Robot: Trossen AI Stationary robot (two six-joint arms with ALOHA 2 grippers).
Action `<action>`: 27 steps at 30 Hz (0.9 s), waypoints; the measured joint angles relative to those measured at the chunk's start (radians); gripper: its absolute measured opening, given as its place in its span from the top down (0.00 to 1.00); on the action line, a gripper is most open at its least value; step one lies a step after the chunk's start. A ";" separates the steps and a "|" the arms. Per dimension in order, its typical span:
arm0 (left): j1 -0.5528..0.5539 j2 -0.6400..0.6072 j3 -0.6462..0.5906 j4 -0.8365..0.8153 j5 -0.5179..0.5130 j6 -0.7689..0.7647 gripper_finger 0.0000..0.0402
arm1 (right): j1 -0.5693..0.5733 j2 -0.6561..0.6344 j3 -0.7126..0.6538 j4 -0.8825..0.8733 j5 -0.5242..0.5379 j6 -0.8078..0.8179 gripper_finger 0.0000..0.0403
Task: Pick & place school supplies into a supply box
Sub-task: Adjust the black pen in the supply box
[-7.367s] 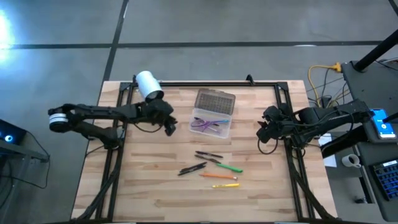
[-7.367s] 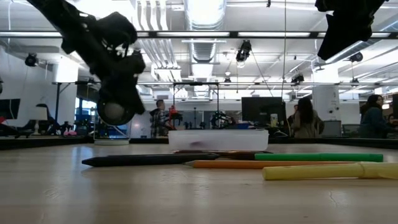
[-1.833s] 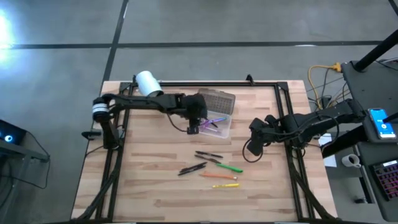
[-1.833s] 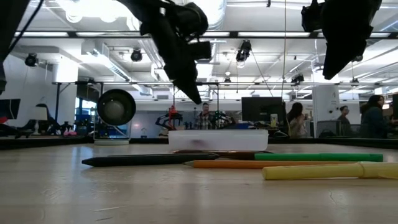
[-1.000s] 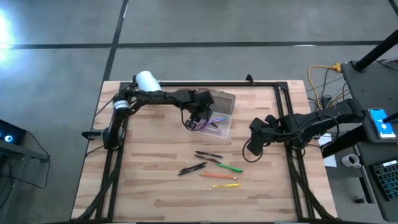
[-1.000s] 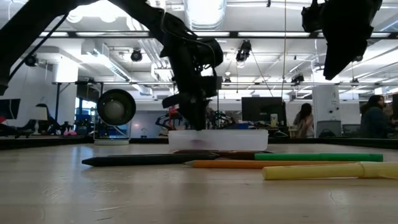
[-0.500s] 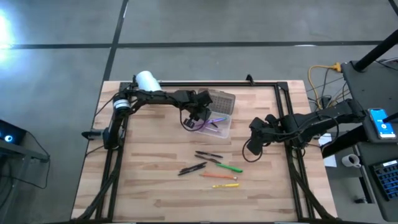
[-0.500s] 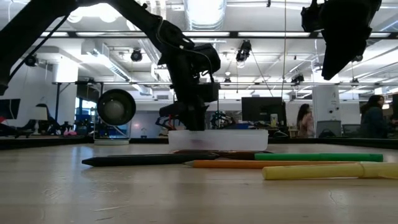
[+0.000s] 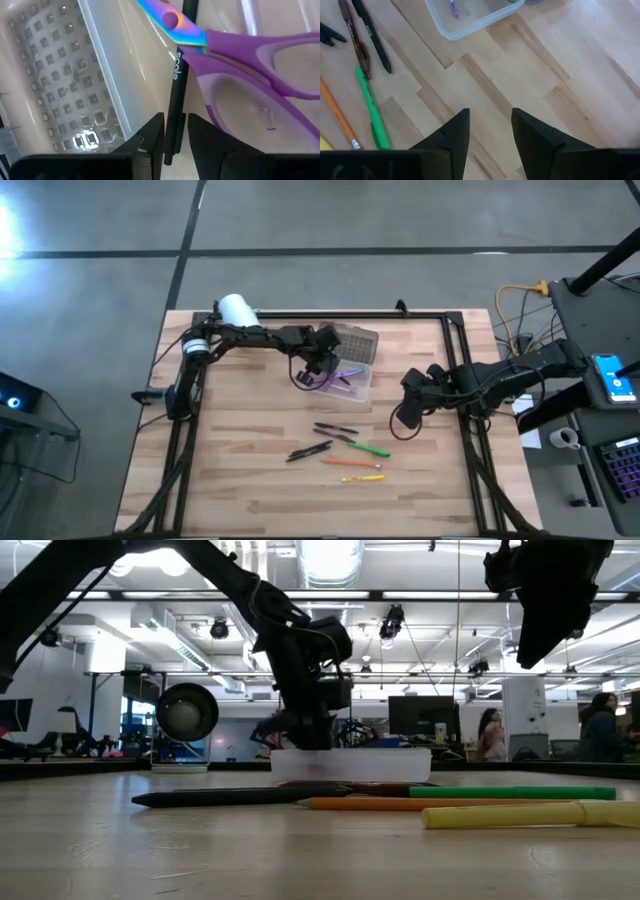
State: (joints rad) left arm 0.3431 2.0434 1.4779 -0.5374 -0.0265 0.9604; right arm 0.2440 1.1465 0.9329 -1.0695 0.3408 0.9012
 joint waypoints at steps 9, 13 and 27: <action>0.001 -0.001 -0.067 0.068 0.000 0.034 0.82 | 0.000 0.000 0.000 0.000 0.000 0.016 0.66; 0.001 -0.001 -0.068 0.068 0.002 0.033 0.84 | 0.000 0.000 0.000 0.000 0.000 0.016 0.66; -0.001 -0.002 -0.069 0.056 -0.007 0.026 0.97 | 0.000 0.000 0.000 0.000 0.000 0.041 0.66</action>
State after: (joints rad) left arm 0.3420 2.0415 1.4090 -0.4817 -0.0340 0.9859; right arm 0.2440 1.1465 0.9329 -1.0695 0.3408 0.9426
